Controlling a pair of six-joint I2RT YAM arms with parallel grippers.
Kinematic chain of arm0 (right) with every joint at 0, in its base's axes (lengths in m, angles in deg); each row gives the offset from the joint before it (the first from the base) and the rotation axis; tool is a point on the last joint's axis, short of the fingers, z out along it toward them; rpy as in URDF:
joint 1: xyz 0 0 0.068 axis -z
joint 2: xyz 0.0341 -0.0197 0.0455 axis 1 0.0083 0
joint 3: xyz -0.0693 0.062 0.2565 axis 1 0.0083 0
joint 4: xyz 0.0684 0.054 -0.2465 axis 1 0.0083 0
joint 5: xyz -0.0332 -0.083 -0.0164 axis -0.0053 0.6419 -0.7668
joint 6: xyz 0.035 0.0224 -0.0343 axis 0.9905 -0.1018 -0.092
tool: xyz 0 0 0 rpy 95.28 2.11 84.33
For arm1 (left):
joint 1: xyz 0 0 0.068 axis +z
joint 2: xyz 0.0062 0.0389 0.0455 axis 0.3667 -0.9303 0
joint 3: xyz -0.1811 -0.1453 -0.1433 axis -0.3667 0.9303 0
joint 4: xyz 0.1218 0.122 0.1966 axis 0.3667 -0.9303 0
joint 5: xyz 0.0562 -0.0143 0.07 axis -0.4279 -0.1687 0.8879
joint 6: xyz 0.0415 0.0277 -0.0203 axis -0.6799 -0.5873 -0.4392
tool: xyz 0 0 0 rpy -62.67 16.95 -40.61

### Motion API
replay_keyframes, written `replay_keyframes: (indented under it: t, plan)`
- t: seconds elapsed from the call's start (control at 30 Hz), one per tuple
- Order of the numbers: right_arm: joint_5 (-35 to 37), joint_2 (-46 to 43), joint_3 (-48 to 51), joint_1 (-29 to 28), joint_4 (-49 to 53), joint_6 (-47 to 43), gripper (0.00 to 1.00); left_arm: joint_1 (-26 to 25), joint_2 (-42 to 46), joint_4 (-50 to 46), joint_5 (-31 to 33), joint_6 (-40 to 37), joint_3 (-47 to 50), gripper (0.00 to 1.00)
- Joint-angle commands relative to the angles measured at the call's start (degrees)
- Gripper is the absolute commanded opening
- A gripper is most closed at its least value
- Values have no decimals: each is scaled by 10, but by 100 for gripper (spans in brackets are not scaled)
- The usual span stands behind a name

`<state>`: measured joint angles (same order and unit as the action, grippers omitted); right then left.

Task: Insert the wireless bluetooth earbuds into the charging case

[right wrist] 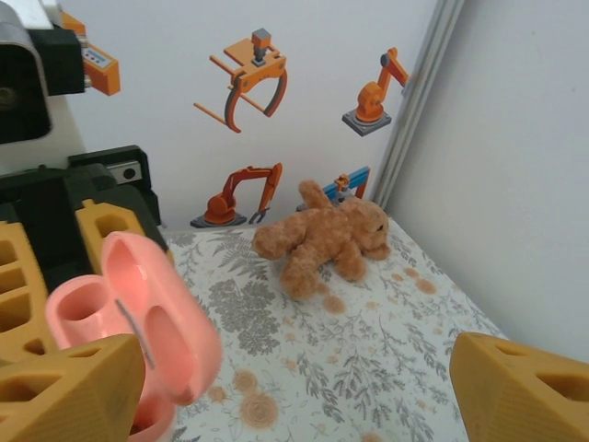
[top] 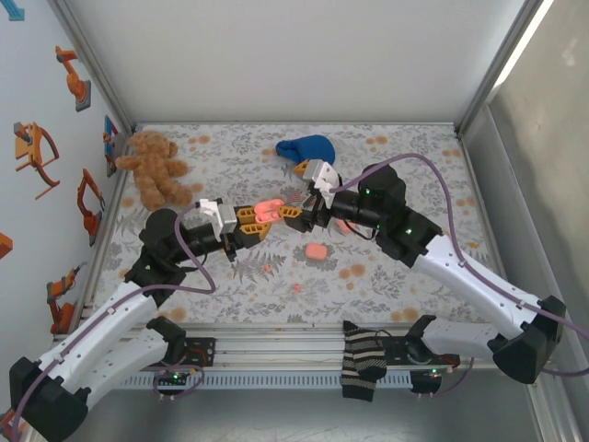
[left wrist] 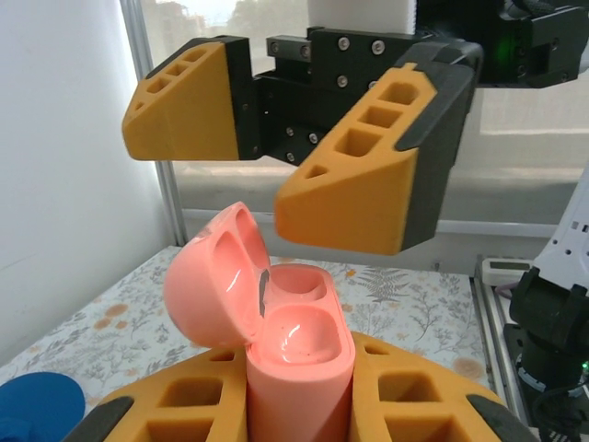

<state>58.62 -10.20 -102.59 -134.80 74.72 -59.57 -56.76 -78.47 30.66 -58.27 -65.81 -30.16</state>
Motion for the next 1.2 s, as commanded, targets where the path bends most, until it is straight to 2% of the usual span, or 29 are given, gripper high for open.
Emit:
replay_keyframes:
  t: [0.0, 0.33, 0.5, 0.67, 0.93, 1.17]
  plan:
    - [19, 6, -23, 2, -12, 8, 85, -3, 4, 13, -22, -14, -9, 0]
    - [7, -34, -4, 2, -4, 16, 85, -3, 10, -22, 28, -21, -9, 0]
    - [35, -57, 14, 2, 13, 39, 85, -3, 26, -66, 113, -25, -6, 0]
    - [100, -60, 30, 2, 47, 92, 84, -3, 66, -114, 169, -20, 10, 0]
    - [140, -8, 29, 3, 131, 193, 81, -4, 148, -242, 219, -11, 4, 0]
    - [87, 68, 19, 3, 152, 312, 76, -3, 207, -317, 246, -5, -13, 0]
